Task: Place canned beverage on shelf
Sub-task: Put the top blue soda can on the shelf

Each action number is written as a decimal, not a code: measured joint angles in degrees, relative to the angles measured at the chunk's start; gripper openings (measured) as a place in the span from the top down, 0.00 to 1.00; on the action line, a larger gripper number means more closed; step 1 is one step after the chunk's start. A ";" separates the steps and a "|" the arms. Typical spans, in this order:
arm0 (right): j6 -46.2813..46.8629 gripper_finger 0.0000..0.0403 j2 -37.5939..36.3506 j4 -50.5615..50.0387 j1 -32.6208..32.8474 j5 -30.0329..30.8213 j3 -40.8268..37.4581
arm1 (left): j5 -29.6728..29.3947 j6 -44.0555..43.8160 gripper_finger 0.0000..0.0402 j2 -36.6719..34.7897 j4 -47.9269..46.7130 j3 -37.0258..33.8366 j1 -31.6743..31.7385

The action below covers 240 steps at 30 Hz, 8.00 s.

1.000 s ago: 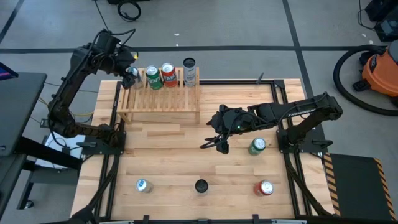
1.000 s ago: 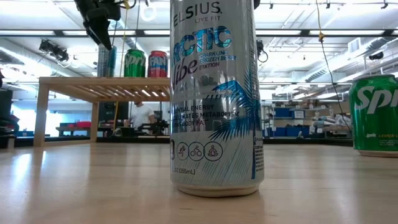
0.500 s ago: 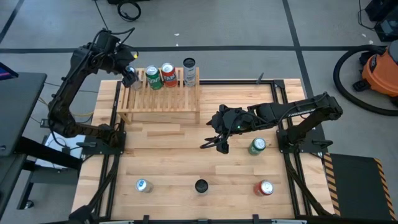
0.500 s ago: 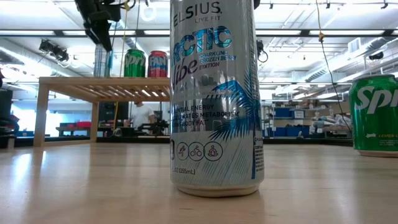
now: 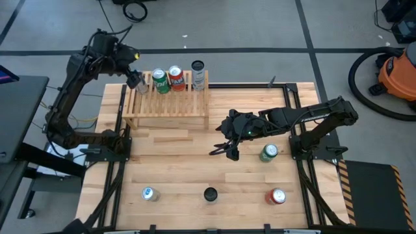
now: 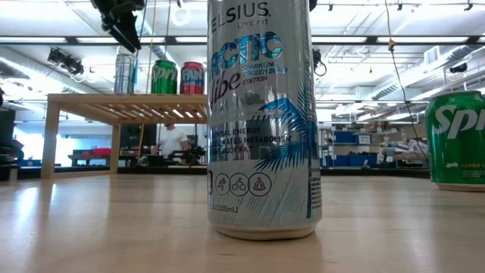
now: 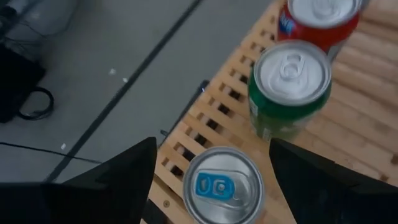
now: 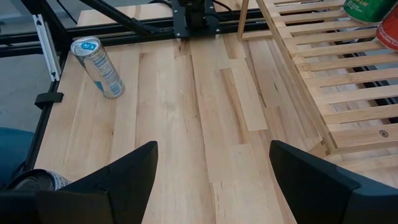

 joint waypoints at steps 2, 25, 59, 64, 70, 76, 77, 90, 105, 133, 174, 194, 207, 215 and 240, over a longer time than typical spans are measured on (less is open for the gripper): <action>0.00 0.21 0.00 0.02 0.00 -0.02 0.00 | 0.00 -2.09 0.22 -1.05 1.50 0.00 0.00; -1.06 0.21 0.02 -0.22 0.00 4.61 -3.90 | -6.63 -28.33 0.22 -15.15 3.95 0.04 -11.75; -2.04 0.21 0.02 2.16 0.00 4.31 -4.39 | -18.41 -43.66 0.22 -39.27 17.47 -35.71 -16.35; -2.14 0.21 0.02 2.16 0.00 4.22 -4.39 | -18.27 -43.86 0.22 -40.85 22.68 -42.24 -16.41; -1.84 0.21 0.02 2.16 0.00 4.20 -4.39 | -18.20 -43.06 0.22 -40.70 31.12 -49.19 -17.02; -1.77 0.21 0.02 2.16 0.00 4.22 -4.39 | -19.49 -41.74 0.22 -40.60 36.45 -52.17 -20.00; -1.77 0.21 0.02 2.16 0.00 4.31 -4.39 | -20.42 -41.70 0.22 -40.60 36.83 -52.36 -20.55; -2.03 0.21 0.02 2.85 0.00 4.56 -4.39 | -33.35 -41.59 0.22 -39.91 37.60 -52.52 -26.07; -2.19 0.21 0.02 3.01 -0.01 4.59 -4.39 | -38.87 -42.99 0.22 -31.87 42.11 -52.52 -26.05; -2.19 0.21 0.02 2.97 0.00 1.17 -4.39 | -40.02 -41.71 0.22 -25.63 46.37 -52.46 -24.81; -2.16 0.21 0.02 2.99 0.00 1.07 -4.39 | -37.05 -40.04 0.59 -30.99 42.09 -52.50 -24.85; -8.01 0.21 0.02 15.29 -0.48 1.11 -4.39 | -34.43 -33.66 0.59 -30.96 35.95 -45.70 -24.85; -4.39 0.21 0.02 15.96 -0.39 1.09 -4.39 | -33.44 -34.11 0.59 -30.90 27.77 -36.98 -24.85; -3.28 0.21 0.02 16.39 -0.39 1.09 -4.39 | -28.50 -32.37 0.59 -30.90 27.80 -36.98 -24.85; -3.28 0.21 0.02 16.39 -0.39 1.09 -4.39 | -18.60 -35.57 0.59 -30.88 25.21 -37.03 -24.84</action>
